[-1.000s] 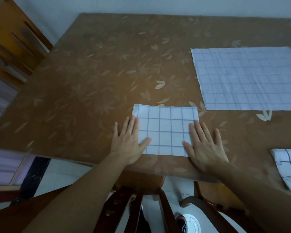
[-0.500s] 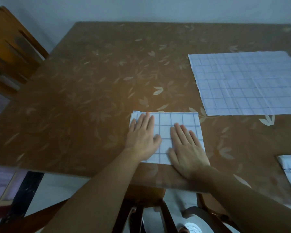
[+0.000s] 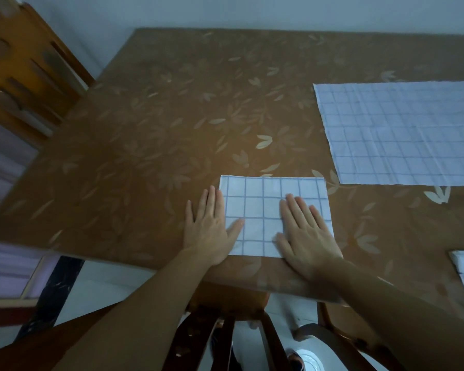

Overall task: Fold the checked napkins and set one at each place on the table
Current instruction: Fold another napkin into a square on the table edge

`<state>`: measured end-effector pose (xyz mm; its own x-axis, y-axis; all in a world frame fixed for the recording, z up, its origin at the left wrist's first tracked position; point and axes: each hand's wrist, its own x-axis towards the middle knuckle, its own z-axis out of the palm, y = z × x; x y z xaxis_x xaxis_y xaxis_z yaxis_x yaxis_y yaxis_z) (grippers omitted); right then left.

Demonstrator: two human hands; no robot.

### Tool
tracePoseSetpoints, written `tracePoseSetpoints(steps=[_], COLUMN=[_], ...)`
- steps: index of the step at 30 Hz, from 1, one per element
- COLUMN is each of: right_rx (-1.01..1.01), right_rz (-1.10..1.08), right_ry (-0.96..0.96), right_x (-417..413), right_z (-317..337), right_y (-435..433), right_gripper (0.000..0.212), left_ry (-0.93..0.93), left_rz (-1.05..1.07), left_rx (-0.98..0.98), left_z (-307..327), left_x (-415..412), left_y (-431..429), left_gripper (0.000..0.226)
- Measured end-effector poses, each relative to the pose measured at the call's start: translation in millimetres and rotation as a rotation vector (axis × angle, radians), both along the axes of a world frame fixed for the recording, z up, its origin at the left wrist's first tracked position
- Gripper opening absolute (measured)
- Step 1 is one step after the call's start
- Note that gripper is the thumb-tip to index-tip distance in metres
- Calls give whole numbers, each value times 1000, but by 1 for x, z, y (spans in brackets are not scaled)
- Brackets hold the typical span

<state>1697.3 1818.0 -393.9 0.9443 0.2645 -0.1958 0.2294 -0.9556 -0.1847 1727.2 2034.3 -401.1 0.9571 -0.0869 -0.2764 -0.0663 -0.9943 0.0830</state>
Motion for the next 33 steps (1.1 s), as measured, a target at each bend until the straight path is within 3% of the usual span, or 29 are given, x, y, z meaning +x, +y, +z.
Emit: tracePoseSetpoints(steps=[4, 7, 12, 15, 21, 25, 30, 33], right_rx=[-6, 9, 12, 33, 72, -45, -293, -202], right_rz=[52, 121, 10, 64, 436, 599, 636, 471], right_ry=[-55, -40, 48, 34, -196, -275, -155, -135], right_x=[-7, -14, -20, -23, -28, -22, -19, -18], right_z=[11, 13, 4, 9, 20, 22, 44, 53], right_y=[4, 13, 16, 16, -2, -3, 13, 14], right_gripper=[72, 71, 74, 73, 29, 11, 28, 31], left_ry=[-100, -189, -48, -23, 44, 48, -2, -11], left_rz=[1, -169, -169, -169, -166, -131, -70, -197], left_rx=[-44, -79, -96, -79, -55, -58, -84, -194], left_z=[7, 11, 2, 2, 8, 12, 16, 29], left_x=[-6, -14, -25, -24, -22, -23, -45, -55], left_y=[3, -11, -21, -21, -22, -26, -31, -28], left_gripper=[74, 63, 61, 61, 61, 60, 58, 53])
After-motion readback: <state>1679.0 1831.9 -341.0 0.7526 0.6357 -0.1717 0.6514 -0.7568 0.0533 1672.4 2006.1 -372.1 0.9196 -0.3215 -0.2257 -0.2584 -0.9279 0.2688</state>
